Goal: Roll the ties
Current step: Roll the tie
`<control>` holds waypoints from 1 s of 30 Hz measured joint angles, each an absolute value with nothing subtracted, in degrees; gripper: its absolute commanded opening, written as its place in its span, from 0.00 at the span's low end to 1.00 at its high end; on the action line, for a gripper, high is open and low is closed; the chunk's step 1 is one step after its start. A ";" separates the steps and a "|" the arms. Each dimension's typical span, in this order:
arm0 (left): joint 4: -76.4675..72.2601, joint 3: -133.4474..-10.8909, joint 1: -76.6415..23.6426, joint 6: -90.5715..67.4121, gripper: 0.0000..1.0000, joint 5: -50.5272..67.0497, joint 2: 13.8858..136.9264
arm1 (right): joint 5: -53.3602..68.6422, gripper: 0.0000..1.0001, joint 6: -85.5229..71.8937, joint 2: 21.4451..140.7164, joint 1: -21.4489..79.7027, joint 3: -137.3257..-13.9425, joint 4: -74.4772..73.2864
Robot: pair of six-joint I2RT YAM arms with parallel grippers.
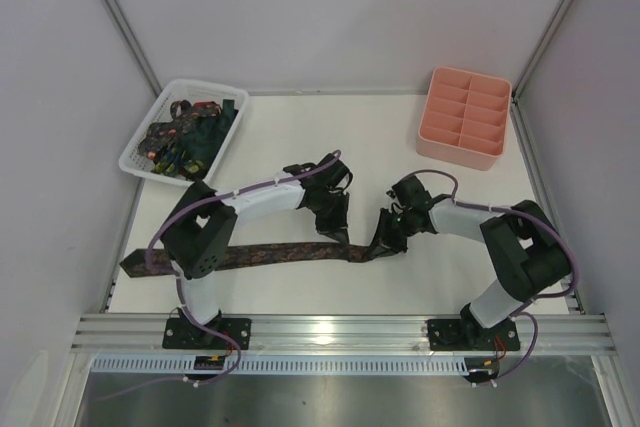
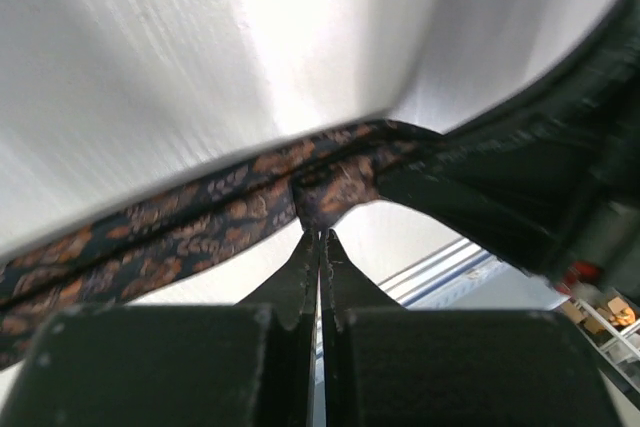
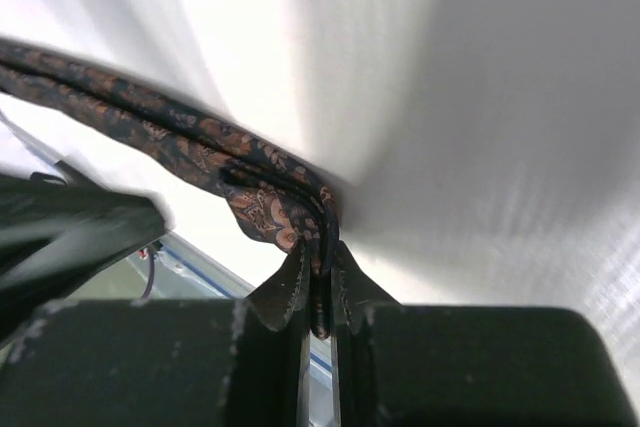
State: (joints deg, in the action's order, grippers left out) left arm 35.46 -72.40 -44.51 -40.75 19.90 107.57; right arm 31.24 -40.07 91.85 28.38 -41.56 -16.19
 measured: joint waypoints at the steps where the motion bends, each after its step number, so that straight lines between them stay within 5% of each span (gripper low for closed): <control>1: 35.46 -72.40 -44.69 -41.04 0.00 19.66 106.59 | 30.61 0.00 -40.07 91.61 28.38 -41.56 -16.91; 30: 32.88 -71.18 -46.09 -42.89 0.00 21.67 111.18 | 28.10 0.00 -47.46 86.48 31.09 -44.69 -22.52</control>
